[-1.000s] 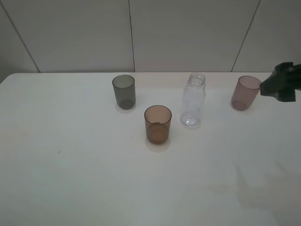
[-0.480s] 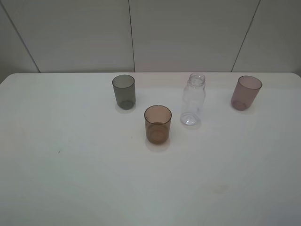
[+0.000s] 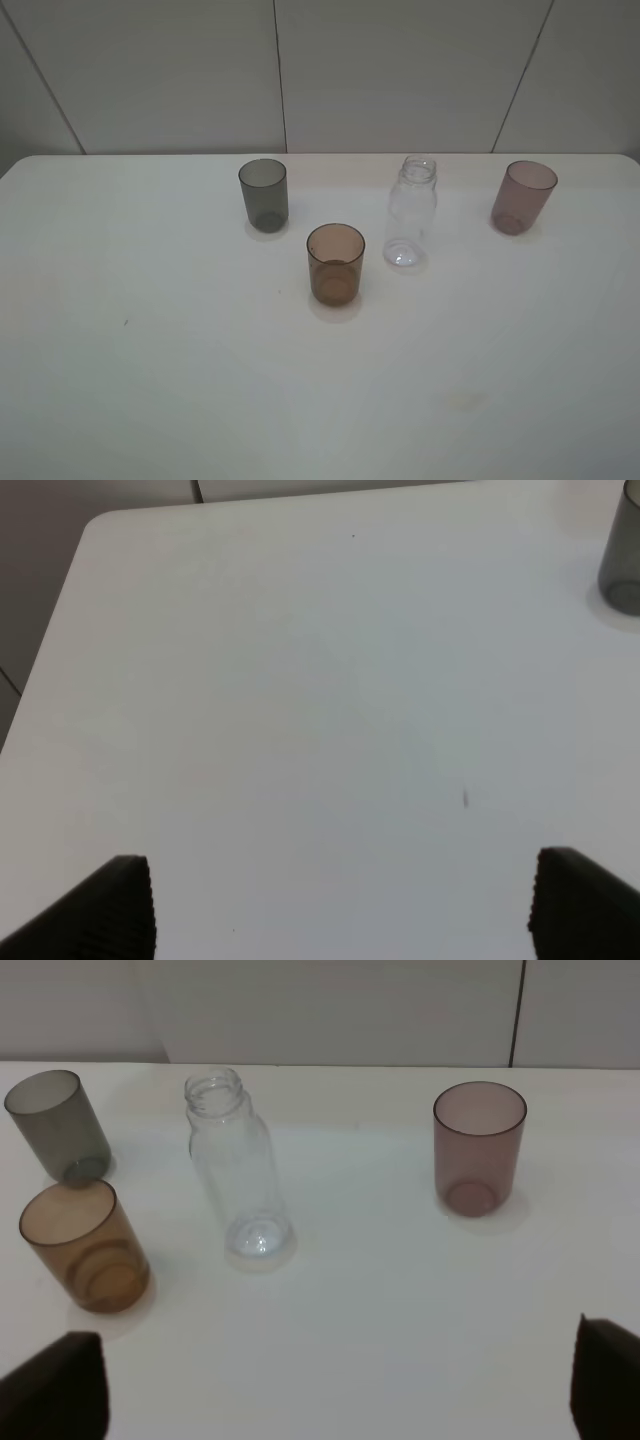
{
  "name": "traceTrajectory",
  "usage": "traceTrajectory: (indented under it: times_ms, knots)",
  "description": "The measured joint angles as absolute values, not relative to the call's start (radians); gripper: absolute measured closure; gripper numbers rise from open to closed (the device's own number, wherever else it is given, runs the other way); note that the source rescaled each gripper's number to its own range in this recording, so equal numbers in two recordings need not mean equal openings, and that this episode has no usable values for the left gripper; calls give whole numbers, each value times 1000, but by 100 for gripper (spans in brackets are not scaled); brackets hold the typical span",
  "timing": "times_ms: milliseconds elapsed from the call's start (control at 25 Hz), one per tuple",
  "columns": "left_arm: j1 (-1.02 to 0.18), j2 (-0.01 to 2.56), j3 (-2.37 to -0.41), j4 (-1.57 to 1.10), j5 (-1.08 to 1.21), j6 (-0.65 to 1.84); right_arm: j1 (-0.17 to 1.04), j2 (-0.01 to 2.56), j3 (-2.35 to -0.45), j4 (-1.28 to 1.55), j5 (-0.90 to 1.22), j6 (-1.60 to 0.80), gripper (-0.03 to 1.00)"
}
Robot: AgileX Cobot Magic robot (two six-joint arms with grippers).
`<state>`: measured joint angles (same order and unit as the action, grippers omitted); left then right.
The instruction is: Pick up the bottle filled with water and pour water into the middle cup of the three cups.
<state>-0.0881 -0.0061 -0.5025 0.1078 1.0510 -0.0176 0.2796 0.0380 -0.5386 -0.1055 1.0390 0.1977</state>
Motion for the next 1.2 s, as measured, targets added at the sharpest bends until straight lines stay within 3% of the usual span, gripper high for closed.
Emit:
traceTrajectory:
  times_ms: [520,920,1200]
  knots:
    - [-88,-6,-503,108,1051,-18,267,-2,-520,-126,1062,113,-3]
    - [-88,-6,-503,108,1051,-18,-27,-2,-520,-123,1062,102,-3]
    - [-88,-6,-503,108,1051,-18,-60,-2,-520,-84,1062,93,-3]
